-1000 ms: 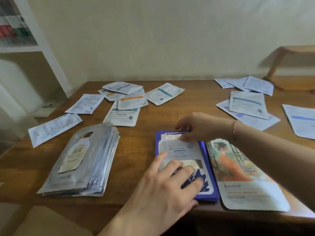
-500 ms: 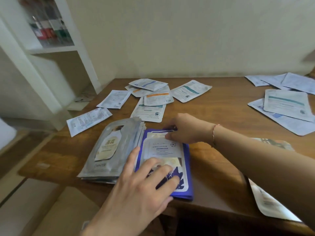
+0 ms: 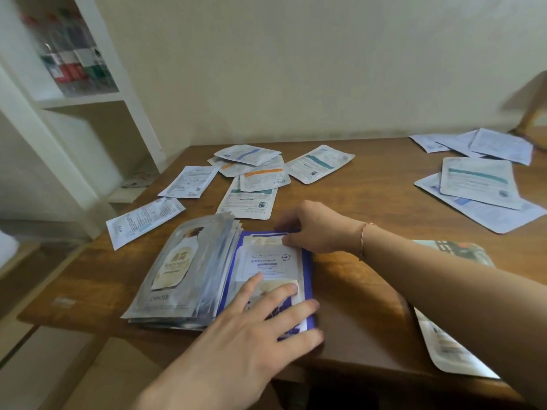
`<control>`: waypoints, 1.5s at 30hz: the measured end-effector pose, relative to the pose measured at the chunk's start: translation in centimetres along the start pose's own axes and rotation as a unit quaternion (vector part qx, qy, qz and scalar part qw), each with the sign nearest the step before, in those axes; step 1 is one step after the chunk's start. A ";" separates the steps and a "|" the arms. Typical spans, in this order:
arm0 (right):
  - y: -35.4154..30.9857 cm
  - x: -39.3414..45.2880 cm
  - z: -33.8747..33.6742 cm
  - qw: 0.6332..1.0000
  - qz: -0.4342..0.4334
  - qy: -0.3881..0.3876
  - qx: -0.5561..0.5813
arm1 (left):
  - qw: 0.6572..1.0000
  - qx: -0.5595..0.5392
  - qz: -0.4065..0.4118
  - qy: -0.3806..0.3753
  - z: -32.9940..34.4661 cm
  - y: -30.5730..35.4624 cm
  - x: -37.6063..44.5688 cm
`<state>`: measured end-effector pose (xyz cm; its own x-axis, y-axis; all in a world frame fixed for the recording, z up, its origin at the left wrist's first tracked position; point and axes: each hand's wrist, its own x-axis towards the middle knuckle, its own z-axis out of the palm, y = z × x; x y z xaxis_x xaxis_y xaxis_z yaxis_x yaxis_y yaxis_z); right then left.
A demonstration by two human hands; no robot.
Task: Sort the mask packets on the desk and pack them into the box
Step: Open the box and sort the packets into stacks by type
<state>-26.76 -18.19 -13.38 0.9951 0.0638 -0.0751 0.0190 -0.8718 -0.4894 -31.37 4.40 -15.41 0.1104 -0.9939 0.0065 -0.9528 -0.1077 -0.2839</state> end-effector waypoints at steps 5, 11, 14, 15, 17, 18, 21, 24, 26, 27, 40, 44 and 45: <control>0.3 -0.1 0.0 1.000 -0.005 0.003 0.010 | 0.999 -0.035 0.000 0.016 0.2 -0.1 -0.1; 1.7 -3.1 -2.4 0.997 -0.015 0.077 0.010 | 0.988 -0.107 -0.009 0.113 0.2 1.2 0.6; 5.5 -8.9 -5.0 0.990 0.000 0.138 -0.009 | 0.961 -0.184 -0.001 0.207 -0.3 4.0 3.8; 7.1 -11.1 -5.6 0.988 0.028 0.148 -0.029 | 0.957 -0.191 0.010 0.218 -0.5 5.1 5.3; 10.2 -14.9 -6.3 0.981 0.106 0.142 -0.077 | 0.959 -0.186 0.032 0.209 -0.6 7.1 8.4; 11.3 -16.3 -6.4 0.977 0.146 0.127 -0.092 | 0.962 -0.181 0.038 0.199 -0.7 7.9 9.8; 13.4 -18.3 -6.0 0.968 0.209 0.107 -0.088 | 0.969 -0.167 0.052 0.175 -0.6 9.6 12.7; 13.9 -18.8 -5.6 0.966 0.214 0.140 -0.047 | 0.971 -0.159 0.059 0.168 -0.5 10.3 13.7; 14.1 -18.9 -5.3 0.962 0.218 0.164 -0.024 | 0.972 -0.156 0.060 0.168 -0.5 10.3 13.8; 14.2 -18.9 -5.1 0.961 0.219 0.170 -0.020 | 0.972 -0.154 0.060 0.170 -0.4 10.3 13.8; 8.8 -12.1 -3.1 0.978 0.163 0.131 -0.008 | 0.983 -0.127 -0.008 0.133 -0.1 6.8 7.7; 7.4 -10.2 -2.1 0.979 0.147 0.137 0.015 | 0.987 -0.117 -0.038 0.103 -0.1 5.0 5.2; 7.2 -9.9 -1.9 0.980 0.143 0.139 0.018 | 0.987 -0.117 -0.041 0.099 -0.1 4.9 4.9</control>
<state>-36.30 -26.00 -14.49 0.9475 -0.3189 0.0234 -0.2621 -0.8166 -0.5142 -35.48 -0.98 -16.69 0.1542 -0.9645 0.2144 -0.9848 -0.1675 -0.0451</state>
